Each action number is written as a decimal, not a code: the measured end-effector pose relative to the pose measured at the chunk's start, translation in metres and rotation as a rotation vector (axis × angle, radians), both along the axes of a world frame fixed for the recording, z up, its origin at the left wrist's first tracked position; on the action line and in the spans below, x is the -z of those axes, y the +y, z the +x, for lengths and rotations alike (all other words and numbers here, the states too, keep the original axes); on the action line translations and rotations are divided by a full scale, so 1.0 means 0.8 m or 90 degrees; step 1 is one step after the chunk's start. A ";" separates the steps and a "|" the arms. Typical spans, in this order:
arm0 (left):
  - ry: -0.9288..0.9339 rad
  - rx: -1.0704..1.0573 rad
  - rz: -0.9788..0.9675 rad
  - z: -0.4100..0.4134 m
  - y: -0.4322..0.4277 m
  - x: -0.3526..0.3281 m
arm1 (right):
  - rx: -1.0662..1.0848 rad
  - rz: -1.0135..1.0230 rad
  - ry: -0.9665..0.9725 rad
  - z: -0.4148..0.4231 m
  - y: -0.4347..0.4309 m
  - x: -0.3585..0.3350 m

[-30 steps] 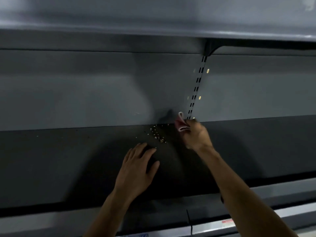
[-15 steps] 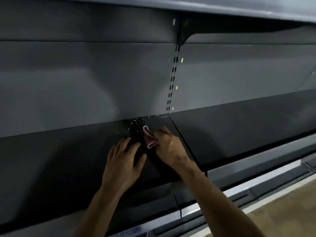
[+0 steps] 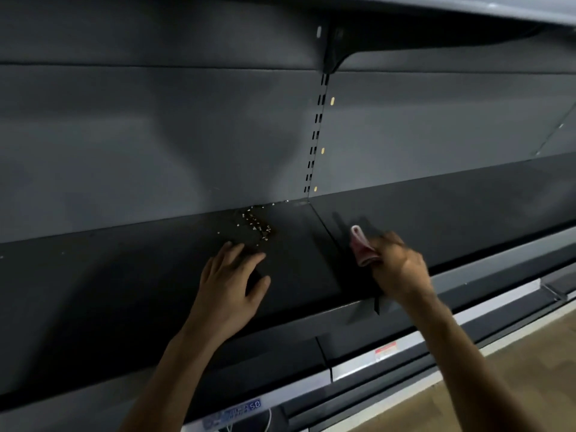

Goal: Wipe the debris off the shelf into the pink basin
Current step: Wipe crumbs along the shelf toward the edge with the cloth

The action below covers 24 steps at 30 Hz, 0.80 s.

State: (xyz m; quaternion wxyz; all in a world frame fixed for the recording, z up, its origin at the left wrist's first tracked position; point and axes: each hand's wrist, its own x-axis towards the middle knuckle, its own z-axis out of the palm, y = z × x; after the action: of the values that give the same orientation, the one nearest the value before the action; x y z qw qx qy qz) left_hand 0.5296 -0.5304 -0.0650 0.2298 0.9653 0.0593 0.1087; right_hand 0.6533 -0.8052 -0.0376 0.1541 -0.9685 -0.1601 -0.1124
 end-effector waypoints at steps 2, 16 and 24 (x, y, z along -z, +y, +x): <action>0.005 -0.007 0.016 -0.009 0.002 0.001 | -0.075 0.019 -0.051 -0.026 0.034 0.008; 0.063 -0.185 0.047 -0.065 0.044 -0.004 | -0.435 0.139 0.095 -0.001 0.046 -0.032; 0.057 -0.217 0.074 -0.061 0.037 0.000 | -0.589 -0.002 0.319 0.025 -0.012 -0.036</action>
State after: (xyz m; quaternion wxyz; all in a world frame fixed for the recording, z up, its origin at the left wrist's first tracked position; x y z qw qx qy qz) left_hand 0.4811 -0.5011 -0.0650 0.1492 0.9569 0.2257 0.1060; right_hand 0.6731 -0.8145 -0.0085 0.2195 -0.7942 -0.5292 0.2027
